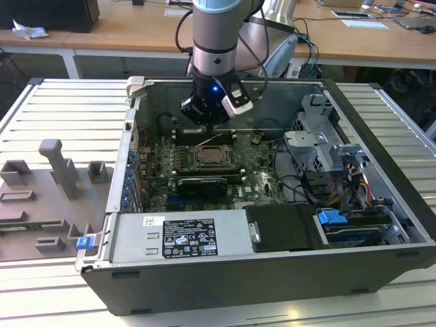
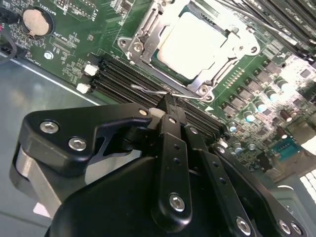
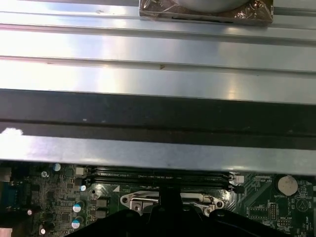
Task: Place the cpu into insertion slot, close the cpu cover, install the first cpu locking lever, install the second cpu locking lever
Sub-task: 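Install the first cpu locking lever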
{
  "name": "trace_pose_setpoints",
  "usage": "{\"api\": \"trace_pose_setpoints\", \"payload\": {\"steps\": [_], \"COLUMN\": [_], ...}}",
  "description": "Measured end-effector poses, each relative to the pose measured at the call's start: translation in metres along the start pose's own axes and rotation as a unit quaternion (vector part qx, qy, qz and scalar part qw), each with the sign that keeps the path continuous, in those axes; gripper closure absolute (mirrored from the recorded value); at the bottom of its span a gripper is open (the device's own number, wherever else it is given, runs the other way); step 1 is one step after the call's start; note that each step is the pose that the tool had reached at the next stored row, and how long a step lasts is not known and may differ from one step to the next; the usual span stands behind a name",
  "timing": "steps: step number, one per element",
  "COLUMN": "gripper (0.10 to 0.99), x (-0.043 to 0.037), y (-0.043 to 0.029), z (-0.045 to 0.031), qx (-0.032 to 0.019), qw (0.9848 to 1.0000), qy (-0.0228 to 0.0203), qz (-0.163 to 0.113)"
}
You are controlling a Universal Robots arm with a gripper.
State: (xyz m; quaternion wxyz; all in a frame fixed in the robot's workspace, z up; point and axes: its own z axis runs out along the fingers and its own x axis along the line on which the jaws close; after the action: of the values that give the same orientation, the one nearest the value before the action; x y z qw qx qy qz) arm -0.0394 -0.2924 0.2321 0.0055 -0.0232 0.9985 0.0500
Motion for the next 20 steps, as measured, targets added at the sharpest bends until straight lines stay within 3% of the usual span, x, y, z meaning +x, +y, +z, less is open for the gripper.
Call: {"api": "trace_pose_setpoints", "payload": {"steps": [20], "gripper": [0.980], "x": [-0.0122], "y": [0.0031], "z": [0.0103], "qx": [0.0000], "qw": [1.0000], "qy": [0.0000], "qz": [0.000]}}
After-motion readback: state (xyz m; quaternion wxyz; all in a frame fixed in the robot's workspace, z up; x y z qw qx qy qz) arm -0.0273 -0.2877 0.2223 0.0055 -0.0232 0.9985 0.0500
